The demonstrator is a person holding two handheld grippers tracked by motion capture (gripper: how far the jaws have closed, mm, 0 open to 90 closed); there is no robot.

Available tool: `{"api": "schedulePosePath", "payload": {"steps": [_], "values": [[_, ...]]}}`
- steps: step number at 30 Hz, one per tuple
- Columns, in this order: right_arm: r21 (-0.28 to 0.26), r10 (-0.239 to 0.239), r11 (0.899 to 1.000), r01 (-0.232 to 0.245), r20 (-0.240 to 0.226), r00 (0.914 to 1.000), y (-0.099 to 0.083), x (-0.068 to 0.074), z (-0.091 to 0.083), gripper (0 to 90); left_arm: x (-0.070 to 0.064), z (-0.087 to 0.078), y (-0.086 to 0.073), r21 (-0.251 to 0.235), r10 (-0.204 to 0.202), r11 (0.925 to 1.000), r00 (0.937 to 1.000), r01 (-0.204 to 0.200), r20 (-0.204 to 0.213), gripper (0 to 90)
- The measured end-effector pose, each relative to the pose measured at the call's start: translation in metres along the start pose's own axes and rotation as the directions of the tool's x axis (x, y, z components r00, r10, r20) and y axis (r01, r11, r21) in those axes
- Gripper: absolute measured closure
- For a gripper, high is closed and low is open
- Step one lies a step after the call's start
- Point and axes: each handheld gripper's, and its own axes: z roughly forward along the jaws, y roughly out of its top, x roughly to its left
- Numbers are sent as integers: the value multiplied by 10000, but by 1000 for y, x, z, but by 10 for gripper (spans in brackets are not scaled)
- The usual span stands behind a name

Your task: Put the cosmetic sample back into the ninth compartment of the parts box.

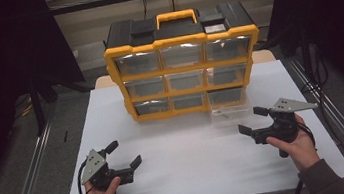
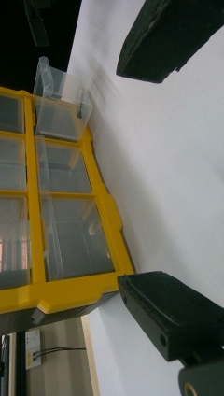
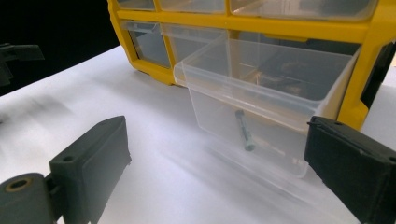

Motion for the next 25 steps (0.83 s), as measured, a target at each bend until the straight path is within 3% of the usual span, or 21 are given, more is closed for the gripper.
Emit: {"api": "schedulePosePath", "payload": {"steps": [14,17,20,25], "values": [[-307,-56,9995,61,158,9999,-15,-2,-11,61,0,0,0,3,7,10000,10000,-7,-12,23],[-393,-69,9992,83,344,9994,-19,-3,-15,59,0,0,0,9,1,10000,10000,-1,-2,23],[-553,-27,9985,49,403,9992,-25,-4,-20,58,-2,1,0,-239,-332,9992,9994,331,-68,23],[-655,-218,9975,263,684,9974,-37,-4,-28,51,-1,2,0,-284,-283,9992,9995,279,-137,23]]}}
